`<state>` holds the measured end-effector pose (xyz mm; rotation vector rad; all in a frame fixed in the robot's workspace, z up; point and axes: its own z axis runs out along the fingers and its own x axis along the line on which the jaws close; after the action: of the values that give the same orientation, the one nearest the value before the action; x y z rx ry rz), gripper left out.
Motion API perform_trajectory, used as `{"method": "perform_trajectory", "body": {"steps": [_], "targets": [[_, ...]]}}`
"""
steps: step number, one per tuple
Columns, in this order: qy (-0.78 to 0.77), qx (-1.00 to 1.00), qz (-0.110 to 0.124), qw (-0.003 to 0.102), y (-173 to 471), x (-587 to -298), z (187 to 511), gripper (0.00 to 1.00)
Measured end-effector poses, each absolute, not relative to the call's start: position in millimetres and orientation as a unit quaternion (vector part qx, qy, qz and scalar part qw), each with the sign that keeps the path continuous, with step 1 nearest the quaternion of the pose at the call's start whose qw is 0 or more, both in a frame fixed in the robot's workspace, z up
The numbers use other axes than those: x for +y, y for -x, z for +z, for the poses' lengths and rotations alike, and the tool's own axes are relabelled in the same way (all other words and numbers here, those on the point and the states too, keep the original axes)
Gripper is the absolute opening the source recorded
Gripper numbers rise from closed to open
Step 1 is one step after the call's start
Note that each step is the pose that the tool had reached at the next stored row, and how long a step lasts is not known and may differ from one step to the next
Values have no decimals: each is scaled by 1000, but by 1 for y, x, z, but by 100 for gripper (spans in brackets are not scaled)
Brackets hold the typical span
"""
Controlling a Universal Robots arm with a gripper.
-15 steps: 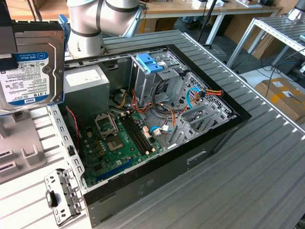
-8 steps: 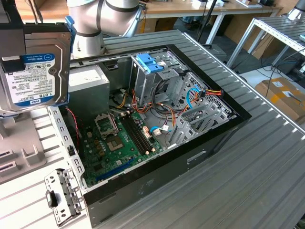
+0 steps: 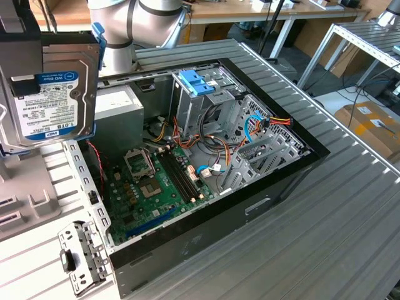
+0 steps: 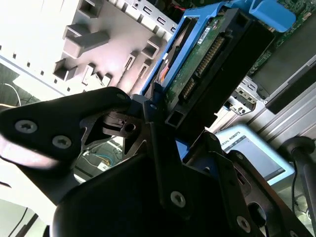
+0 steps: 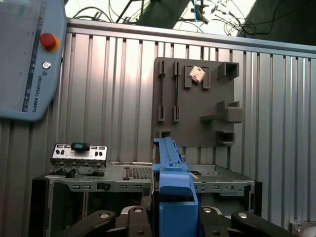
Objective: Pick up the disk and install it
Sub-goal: 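Pick up the disk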
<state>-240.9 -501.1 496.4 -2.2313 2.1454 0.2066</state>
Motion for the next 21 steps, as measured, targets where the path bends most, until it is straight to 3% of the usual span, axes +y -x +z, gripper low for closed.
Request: {"method": "perform_trajectory", "body": {"steps": [21], "targets": [[719,691,67,20,215,-513,496,36]]}}
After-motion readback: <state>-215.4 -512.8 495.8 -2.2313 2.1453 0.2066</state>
